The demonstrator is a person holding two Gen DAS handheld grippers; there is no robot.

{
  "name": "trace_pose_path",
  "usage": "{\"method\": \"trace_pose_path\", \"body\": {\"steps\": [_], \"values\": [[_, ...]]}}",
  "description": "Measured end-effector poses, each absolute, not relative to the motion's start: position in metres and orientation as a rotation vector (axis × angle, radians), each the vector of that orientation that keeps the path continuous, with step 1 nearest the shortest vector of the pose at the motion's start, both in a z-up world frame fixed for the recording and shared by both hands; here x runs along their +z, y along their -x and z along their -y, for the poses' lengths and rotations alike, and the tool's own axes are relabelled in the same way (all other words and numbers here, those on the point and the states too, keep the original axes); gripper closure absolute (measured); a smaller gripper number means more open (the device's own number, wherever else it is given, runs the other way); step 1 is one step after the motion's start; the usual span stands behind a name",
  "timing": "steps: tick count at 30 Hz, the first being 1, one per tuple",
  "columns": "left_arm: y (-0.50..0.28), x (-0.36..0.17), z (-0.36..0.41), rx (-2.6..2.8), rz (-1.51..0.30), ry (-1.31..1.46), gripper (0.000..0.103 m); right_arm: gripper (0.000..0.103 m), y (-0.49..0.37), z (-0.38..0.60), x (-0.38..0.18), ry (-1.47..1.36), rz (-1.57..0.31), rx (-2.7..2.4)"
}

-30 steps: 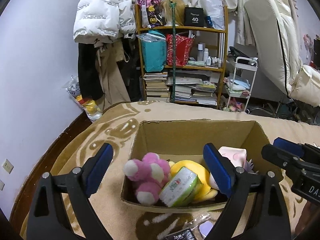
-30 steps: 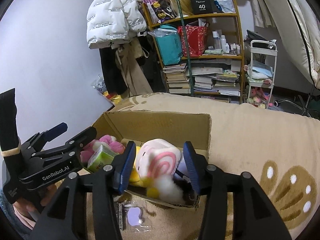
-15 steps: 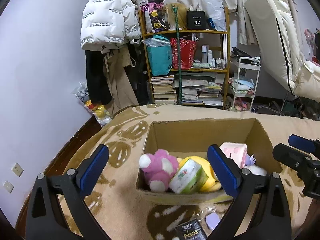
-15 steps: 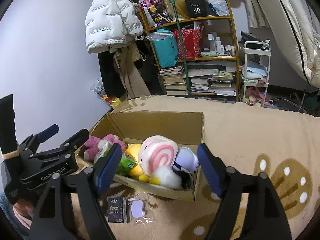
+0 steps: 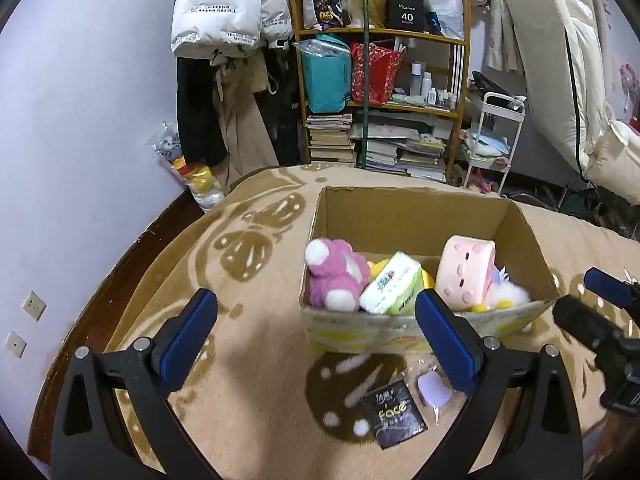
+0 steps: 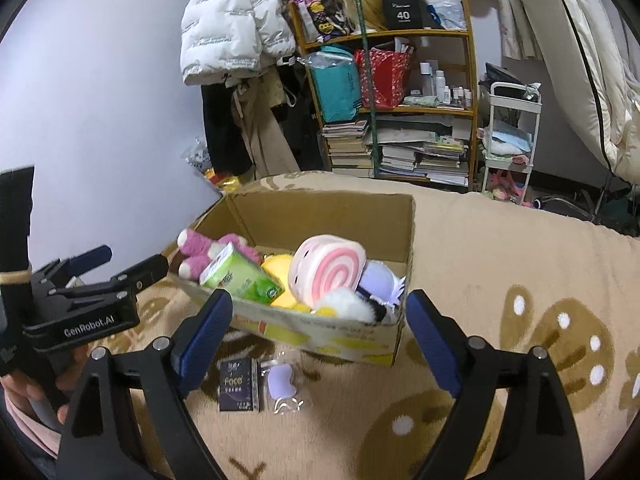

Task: Organize soft objects
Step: 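Open both tools over the box and withdraw them, then grasp the black Face tissue pack with the left tool while the right tool grasps the clear bag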

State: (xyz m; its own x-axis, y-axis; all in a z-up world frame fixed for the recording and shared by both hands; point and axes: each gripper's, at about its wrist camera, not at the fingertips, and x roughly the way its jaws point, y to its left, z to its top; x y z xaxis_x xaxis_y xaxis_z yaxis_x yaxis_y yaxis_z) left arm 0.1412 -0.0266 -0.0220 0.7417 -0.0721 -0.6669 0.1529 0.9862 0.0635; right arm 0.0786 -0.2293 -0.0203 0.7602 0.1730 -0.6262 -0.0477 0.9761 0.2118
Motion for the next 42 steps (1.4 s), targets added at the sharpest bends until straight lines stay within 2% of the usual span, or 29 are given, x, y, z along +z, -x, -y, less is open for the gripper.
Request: {"method": "trace_pose_path", "body": {"steps": [18,37,42], "values": [[-0.123,-0.038,0.022,-0.139,-0.845,-0.097,0.005,0.010,-0.062,0.198,-0.041,-0.068,-0.784,0.088],[-0.155,-0.096,0.043,-0.195,-1.038,-0.121,0.005,0.010,-0.094,0.180,-0.091,0.049,-0.965,0.060],[-0.160,-0.108,0.048,-0.207,-1.082,-0.119,0.005,0.010,-0.098,0.179,-0.099,0.052,-0.963,0.069]]}}
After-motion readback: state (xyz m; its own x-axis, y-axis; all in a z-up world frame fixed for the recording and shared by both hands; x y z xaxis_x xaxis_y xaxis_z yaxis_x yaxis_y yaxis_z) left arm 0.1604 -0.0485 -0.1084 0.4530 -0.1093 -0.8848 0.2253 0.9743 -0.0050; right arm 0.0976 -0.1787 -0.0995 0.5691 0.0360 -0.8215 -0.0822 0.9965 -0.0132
